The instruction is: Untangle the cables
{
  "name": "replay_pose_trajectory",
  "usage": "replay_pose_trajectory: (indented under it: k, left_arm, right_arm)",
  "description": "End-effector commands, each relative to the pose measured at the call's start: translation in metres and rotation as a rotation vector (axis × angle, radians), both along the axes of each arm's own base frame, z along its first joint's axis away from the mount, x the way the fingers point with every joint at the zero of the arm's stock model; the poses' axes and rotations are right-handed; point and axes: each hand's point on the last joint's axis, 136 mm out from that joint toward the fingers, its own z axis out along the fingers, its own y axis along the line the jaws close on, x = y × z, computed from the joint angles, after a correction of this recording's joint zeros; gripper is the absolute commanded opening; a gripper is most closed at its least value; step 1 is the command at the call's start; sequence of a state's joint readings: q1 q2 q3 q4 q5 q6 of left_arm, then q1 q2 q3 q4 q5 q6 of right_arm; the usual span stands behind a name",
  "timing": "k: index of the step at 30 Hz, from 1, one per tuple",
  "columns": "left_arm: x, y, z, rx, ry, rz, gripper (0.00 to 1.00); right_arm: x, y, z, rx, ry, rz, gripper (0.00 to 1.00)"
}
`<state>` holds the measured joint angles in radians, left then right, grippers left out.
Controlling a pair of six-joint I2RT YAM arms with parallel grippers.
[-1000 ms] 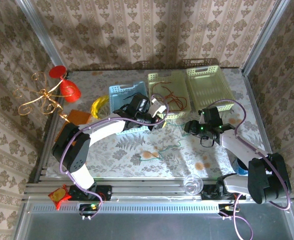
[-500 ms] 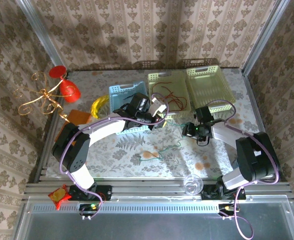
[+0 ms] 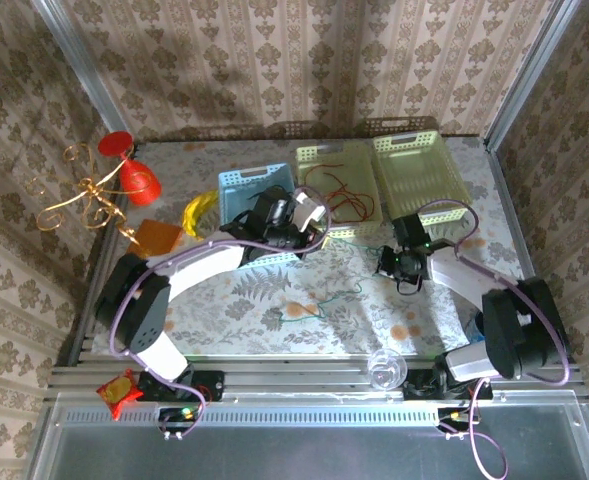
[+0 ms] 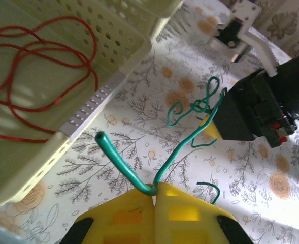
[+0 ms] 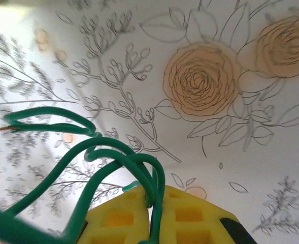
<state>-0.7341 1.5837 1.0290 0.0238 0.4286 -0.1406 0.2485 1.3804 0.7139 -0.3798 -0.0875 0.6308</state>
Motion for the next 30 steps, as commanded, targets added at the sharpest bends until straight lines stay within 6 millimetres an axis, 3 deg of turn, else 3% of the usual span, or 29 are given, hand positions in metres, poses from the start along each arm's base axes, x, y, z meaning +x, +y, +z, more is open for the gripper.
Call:
replay_pose_trajectory:
  k: [1, 6, 8, 10, 12, 15, 19, 23, 26, 30]
  left_arm:
    - [0.045, 0.044, 0.051, -0.062, -0.156, 0.262, 0.00]
    - [0.078, 0.114, 0.087, -0.082, -0.237, 0.549, 0.00]
    - [0.084, 0.133, 0.098, -0.106, -0.241, 0.591, 0.00]
    - [0.083, 0.141, 0.106, -0.122, -0.246, 0.579, 0.00]
    - [0.074, 0.130, 0.114, -0.157, -0.246, 0.487, 0.00]
    - [0.050, 0.097, 0.121, -0.239, -0.190, 0.270, 0.01]
    - [0.015, 0.053, 0.122, -0.338, -0.080, 0.012, 0.38]
    - [-0.003, 0.018, 0.109, -0.355, 0.023, -0.125, 0.75]
    - [-0.010, -0.002, 0.104, -0.386, 0.077, -0.198, 0.88]
    - [-0.018, -0.019, 0.100, -0.421, 0.139, -0.287, 0.94]
  right_arm:
    - [-0.030, -0.057, -0.006, -0.154, 0.075, -0.217, 0.07]
    - [-0.033, -0.076, 0.005, -0.126, 0.035, -0.319, 0.07]
    - [-0.033, -0.078, 0.006, -0.076, 0.027, -0.339, 0.08]
    - [-0.030, -0.078, 0.007, -0.035, 0.002, -0.338, 0.07]
    - [-0.023, -0.072, 0.012, -0.001, -0.039, -0.299, 0.07]
    - [-0.014, -0.052, 0.024, 0.088, -0.108, -0.204, 0.08]
    - [-0.007, -0.021, 0.046, 0.211, -0.203, -0.063, 0.09]
    - [-0.005, 0.002, 0.063, 0.270, -0.245, 0.034, 0.09]
    - [-0.005, 0.015, 0.069, 0.253, -0.250, 0.097, 0.09]
    - [-0.003, 0.024, 0.069, 0.224, -0.237, 0.132, 0.08]
